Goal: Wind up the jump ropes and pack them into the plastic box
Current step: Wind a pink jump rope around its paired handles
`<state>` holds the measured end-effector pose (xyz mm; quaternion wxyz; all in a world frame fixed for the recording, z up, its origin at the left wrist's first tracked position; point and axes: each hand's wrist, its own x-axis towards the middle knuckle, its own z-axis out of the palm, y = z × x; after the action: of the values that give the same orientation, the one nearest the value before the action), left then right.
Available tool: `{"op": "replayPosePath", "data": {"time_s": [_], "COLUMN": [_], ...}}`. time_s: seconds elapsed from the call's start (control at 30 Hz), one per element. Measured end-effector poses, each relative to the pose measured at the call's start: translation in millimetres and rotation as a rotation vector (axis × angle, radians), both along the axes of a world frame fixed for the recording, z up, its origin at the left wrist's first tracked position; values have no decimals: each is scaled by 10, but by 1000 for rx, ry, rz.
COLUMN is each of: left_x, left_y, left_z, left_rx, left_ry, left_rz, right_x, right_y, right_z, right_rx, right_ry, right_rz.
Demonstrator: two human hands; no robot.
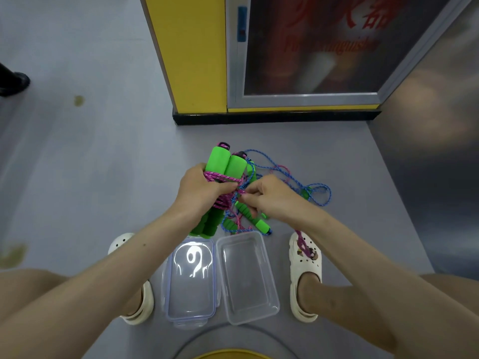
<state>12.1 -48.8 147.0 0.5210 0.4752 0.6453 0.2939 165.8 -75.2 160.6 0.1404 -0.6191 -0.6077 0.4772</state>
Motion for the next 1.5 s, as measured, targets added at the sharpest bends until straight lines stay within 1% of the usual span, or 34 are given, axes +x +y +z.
{"op": "replayPosePath", "data": {"time_s": [0.07,0.1,0.2,0.3,0.37,0.47,0.57,0.63,0.73,0.77,0.8,0.87,0.9,1.0,1.07,1.13,1.2,1.37,1.43,1.5], "left_x": [23,35,77,109,126,164,202,205,167,141,110,51,16,-72,-121,-153,-166,-154,-149,-130], "left_y": [-4,-10,-9,-12,-2,1,-19,-32,-2,11,11,-10,-32,-63,-42,-28,-24,-23,-16,-28], "left_z": [-54,-72,-112,-62,-39,36,90,139,182,174,159,102,76,83,97,108,105,88,75,47], "left_rx": [77,83,-3,-82,-182,-365,-436,-442,-449,-445,-435,-394,-388,-438,-411,-386,-371,-268,-204,-166], "left_ry": [99,108,5,-141,-326,-602,-739,-775,-830,-793,-710,-523,-473,-462,-486,-504,-479,-318,-219,-176], "left_rz": [5,17,48,14,-18,-4,-18,-33,34,43,12,-124,-195,-324,-371,-355,-324,-195,-171,-150], "right_x": [-60,-90,-141,-108,-65,-51,-102,-101,-68,-58,-50,-30,-18,-7,-2,29,66,56,37,28], "right_y": [-35,-54,-69,-38,-35,-62,-80,-89,-69,-54,-38,-13,-1,12,13,35,59,42,29,22], "right_z": [-4,-22,-71,-55,-14,-6,-128,-164,-126,-92,-62,-20,-18,-18,-3,13,0,-58,-75,-83], "right_rx": [-3,4,41,91,128,141,138,111,38,-2,-47,-102,-115,-142,-162,-204,-246,-298,-311,-317], "right_ry": [-4,-7,4,-70,-82,-104,-195,-126,97,210,321,483,528,615,637,648,613,540,518,510], "right_rz": [24,33,12,9,21,16,-28,-81,-141,-175,-219,-300,-317,-295,-274,-240,-214,-286,-316,-325]}}
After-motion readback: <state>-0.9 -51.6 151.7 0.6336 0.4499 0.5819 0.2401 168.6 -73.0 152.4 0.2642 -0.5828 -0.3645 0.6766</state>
